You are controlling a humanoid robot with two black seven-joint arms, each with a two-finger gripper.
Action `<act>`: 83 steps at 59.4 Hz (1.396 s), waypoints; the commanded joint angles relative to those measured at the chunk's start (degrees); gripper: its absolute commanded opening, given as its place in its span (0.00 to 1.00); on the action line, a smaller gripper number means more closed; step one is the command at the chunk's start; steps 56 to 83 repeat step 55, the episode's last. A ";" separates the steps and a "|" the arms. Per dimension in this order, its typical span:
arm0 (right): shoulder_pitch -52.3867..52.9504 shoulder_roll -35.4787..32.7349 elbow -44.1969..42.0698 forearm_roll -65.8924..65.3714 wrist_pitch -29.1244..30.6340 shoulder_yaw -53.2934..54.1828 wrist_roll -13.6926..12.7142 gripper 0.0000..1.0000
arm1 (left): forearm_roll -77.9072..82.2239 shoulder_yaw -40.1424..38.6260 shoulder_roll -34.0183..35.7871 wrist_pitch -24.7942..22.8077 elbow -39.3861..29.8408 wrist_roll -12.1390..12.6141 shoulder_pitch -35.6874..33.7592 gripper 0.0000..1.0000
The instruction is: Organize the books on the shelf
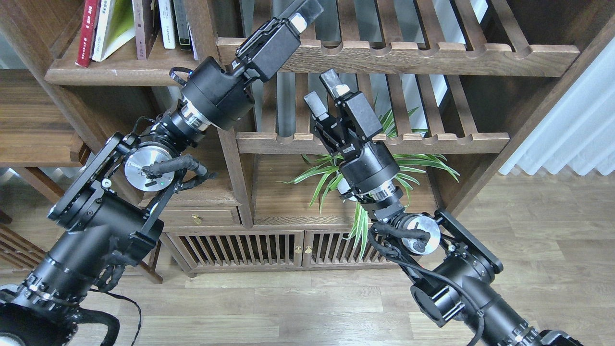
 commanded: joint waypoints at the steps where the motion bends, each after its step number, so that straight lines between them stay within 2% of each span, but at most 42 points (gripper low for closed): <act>1: 0.05 0.00 0.00 0.00 0.00 0.00 0.00 0.94 | 0.05 -0.20 0.00 0.00 0.06 -0.20 0.01 0.72; 11: 0.05 0.00 0.00 0.00 0.00 0.08 0.00 0.94 | -0.03 0.06 0.00 0.00 0.24 -0.47 0.45 0.91; 18: 0.05 0.00 0.00 0.00 0.00 0.00 0.00 0.94 | -0.03 0.15 0.00 0.00 0.24 -0.56 0.45 0.98; 33: 0.23 0.00 0.00 0.00 0.00 0.08 0.00 0.94 | 0.05 0.24 0.00 0.00 0.50 0.06 4.31 0.99; 83: 0.05 0.00 0.00 0.18 0.00 0.00 0.00 0.94 | 0.05 -0.29 0.00 0.00 0.24 0.06 4.23 0.98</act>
